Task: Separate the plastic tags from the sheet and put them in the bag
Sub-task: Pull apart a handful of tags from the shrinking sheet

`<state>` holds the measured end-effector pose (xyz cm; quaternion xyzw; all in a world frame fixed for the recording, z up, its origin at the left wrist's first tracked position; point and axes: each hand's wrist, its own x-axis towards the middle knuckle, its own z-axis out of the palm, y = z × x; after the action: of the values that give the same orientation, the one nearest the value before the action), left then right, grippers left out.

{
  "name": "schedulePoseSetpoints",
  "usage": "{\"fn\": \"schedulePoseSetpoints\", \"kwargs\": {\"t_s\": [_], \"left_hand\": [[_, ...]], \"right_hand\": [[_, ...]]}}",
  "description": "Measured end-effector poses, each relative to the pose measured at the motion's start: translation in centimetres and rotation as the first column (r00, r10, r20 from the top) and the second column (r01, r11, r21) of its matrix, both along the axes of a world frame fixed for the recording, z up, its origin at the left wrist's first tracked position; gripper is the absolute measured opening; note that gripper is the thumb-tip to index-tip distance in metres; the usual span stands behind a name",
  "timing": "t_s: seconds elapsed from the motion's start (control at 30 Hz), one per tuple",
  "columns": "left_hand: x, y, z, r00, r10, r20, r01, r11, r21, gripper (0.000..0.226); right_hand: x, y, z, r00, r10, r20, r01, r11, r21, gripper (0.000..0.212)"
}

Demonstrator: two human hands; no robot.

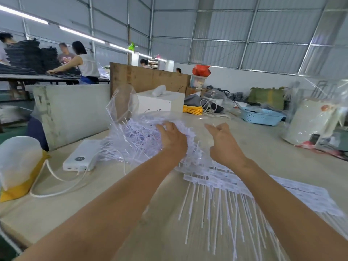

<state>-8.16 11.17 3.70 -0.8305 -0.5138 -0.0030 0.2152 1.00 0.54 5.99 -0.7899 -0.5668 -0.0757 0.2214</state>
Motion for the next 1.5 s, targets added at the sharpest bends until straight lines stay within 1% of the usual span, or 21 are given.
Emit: {"fn": "schedulePoseSetpoints", "kwargs": {"t_s": [0.07,0.13,0.17,0.2,0.23,0.3,0.33,0.37,0.47,0.53,0.6,0.73,0.8,0.87,1.0,1.1,1.23,1.27,1.33,1.43,1.5], "left_hand": [[-0.1,-2.8,1.0,0.996,-0.076,-0.042,0.075,0.997,-0.023,0.044],[-0.5,-5.9,1.7,0.970,-0.242,0.025,0.243,0.968,-0.062,0.032],[-0.8,-7.2,1.8,0.928,-0.359,0.097,0.368,0.923,-0.107,0.024],[-1.0,-8.6,1.8,0.863,-0.473,0.180,0.502,0.844,-0.188,0.020],[-1.1,-9.9,1.7,0.791,-0.558,0.252,0.611,0.738,-0.287,0.023],[-0.6,-11.6,1.5,0.671,-0.653,0.351,0.736,0.529,-0.423,0.024],[0.0,-12.2,1.2,0.632,-0.686,0.361,0.765,0.477,-0.432,0.022],[0.9,-12.5,0.9,0.606,-0.711,0.356,0.784,0.460,-0.416,0.022],[4.0,-12.9,0.2,0.565,-0.737,0.371,0.819,0.446,-0.361,0.028],[5.9,-12.8,-0.4,0.589,-0.718,0.371,0.801,0.455,-0.390,0.028],[7.5,-12.4,-1.0,0.640,-0.675,0.366,0.758,0.479,-0.443,0.030],[9.1,-11.4,-1.2,0.691,-0.607,0.393,0.707,0.453,-0.544,0.032],[9.1,-11.0,-1.0,0.726,-0.583,0.364,0.659,0.439,-0.611,0.040],[9.0,-11.0,-0.9,0.737,-0.583,0.342,0.638,0.433,-0.637,0.047],[9.0,-11.3,-1.0,0.702,-0.606,0.374,0.682,0.423,-0.596,0.041],[9.0,-11.4,-1.1,0.690,-0.618,0.376,0.705,0.457,-0.543,0.037],[8.8,-11.6,-0.8,0.666,-0.630,0.399,0.738,0.481,-0.473,0.012],[8.7,-11.6,-0.5,0.664,-0.625,0.411,0.742,0.482,-0.466,0.011],[8.6,-11.7,-0.2,0.687,-0.625,0.370,0.716,0.497,-0.490,0.016],[8.5,-11.9,-0.3,0.732,-0.638,0.238,0.636,0.516,-0.574,0.033],[8.5,-12.0,-0.4,0.743,-0.634,0.216,0.612,0.512,-0.603,0.036]], "right_hand": [[1.0,-1.9,0.2,0.997,0.072,-0.035,-0.072,0.997,0.004,0.072],[2.2,-4.4,0.4,0.987,0.133,-0.093,-0.128,0.990,0.057,0.058],[2.9,-5.8,0.4,0.983,0.143,-0.114,-0.133,0.987,0.088,0.053],[3.7,-7.3,0.4,0.983,0.133,-0.127,-0.119,0.987,0.108,0.049],[4.5,-8.9,0.2,0.984,0.106,-0.140,-0.090,0.989,0.113,0.046],[6.2,-12.0,-0.7,0.984,0.021,-0.175,-0.008,0.997,0.076,0.042],[7.1,-13.5,-1.3,0.982,-0.032,-0.186,0.040,0.998,0.041,0.040],[8.0,-14.8,-2.1,0.977,-0.083,-0.197,0.086,0.996,0.006,0.038],[9.7,-17.7,-4.4,0.947,-0.191,-0.258,0.189,0.982,-0.033,0.032],[10.3,-18.6,-5.8,0.915,-0.231,-0.330,0.241,0.970,-0.012,0.031],[10.8,-18.8,-6.9,0.894,-0.237,-0.381,0.260,0.965,0.010,0.028],[11.7,-18.7,-8.1,0.927,-0.217,-0.307,0.234,0.972,0.021,0.024],[11.9,-18.6,-8.4,0.936,-0.210,-0.284,0.227,0.974,0.028,0.023],[11.9,-18.5,-8.4,0.941,-0.208,-0.267,0.223,0.974,0.029,0.024],[11.8,-18.4,-8.3,0.944,-0.210,-0.253,0.224,0.974,0.026,0.025],[11.6,-18.5,-8.3,0.943,-0.219,-0.249,0.231,0.973,0.021,0.027],[11.5,-18.4,-8.4,0.942,-0.227,-0.246,0.242,0.970,0.033,0.027],[11.5,-18.4,-8.5,0.945,-0.223,-0.241,0.238,0.970,0.038,0.027],[11.5,-18.4,-8.5,0.949,-0.213,-0.233,0.230,0.972,0.048,0.026],[11.4,-18.4,-8.5,0.950,-0.208,-0.232,0.225,0.973,0.049,0.025],[11.4,-18.5,-8.5,0.952,-0.207,-0.226,0.223,0.974,0.048,0.025]]}}
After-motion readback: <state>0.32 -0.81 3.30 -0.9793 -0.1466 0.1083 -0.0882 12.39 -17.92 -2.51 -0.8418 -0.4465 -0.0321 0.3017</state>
